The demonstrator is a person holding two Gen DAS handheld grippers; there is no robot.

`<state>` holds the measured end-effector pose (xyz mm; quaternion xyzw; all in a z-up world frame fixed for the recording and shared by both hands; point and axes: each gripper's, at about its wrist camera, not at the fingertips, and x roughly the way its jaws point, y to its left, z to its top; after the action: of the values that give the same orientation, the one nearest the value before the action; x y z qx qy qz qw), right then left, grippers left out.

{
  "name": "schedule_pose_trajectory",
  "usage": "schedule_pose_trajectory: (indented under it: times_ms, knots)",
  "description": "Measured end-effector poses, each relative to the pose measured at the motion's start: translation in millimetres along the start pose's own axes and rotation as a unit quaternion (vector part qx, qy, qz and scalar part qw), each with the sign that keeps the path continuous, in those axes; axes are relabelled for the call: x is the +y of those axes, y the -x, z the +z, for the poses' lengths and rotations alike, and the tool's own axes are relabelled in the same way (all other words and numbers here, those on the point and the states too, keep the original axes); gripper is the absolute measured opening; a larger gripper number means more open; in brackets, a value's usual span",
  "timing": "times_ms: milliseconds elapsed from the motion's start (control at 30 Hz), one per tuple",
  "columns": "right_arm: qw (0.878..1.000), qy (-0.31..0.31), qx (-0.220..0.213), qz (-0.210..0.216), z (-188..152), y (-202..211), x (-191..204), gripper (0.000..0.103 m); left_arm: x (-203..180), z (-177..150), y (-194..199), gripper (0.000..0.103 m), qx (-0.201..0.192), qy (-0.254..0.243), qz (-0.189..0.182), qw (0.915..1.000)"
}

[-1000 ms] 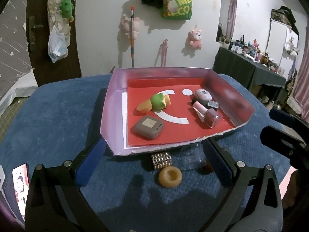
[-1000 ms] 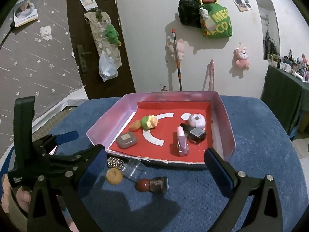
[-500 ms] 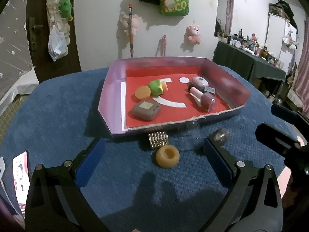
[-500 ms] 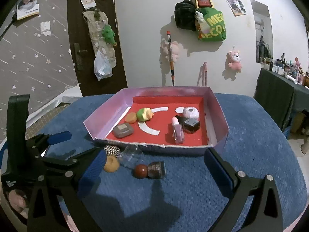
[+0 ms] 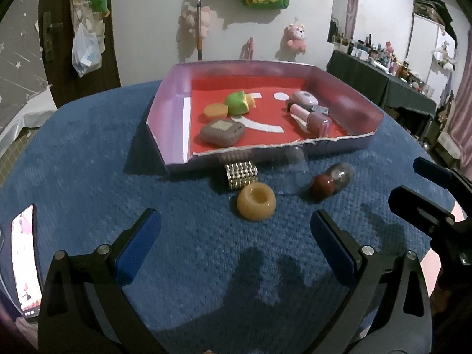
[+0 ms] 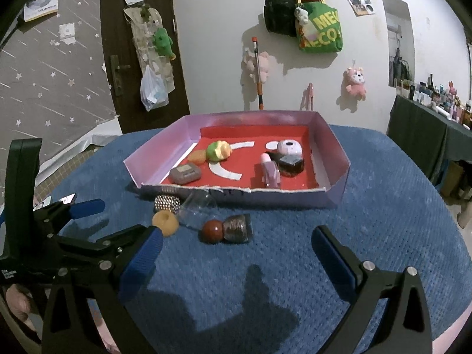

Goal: Organize rigid objects
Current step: 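Withdraw both open tools from the tray toward the remaining objects, then grasp the glitter nail polish bottle with the right tool while the left tool reaches the amber ring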

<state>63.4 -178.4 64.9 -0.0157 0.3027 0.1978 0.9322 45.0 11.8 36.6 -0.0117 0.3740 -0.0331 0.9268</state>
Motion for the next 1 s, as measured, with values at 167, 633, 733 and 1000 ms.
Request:
schedule_pose_trajectory:
  times_ms: [167, 633, 733, 1000]
  knots:
    - [1.000, -0.003, 0.017, 0.004, -7.4, -4.8, -1.0, 0.103, -0.6, -5.4, -1.5, 0.103, 0.008, -0.001, -0.002, 1.0000]
    - [0.997, -0.018, 0.068, 0.013, -19.6, -24.0, -4.8, 0.100, 4.3, -11.6, -8.2, 0.103, 0.030, 0.007, -0.006, 0.9995]
    - [0.997, -0.023, 0.075, 0.014, -19.3, -27.9, -6.9, 0.099, 8.5, -11.5, -12.1, 0.103, 0.036, 0.016, -0.009, 0.9992]
    - [0.995, -0.029, 0.098, 0.022, -14.8, -39.9, -11.1, 0.091, 15.5, -7.3, -22.5, 0.103, 0.048, 0.029, -0.017, 0.9983]
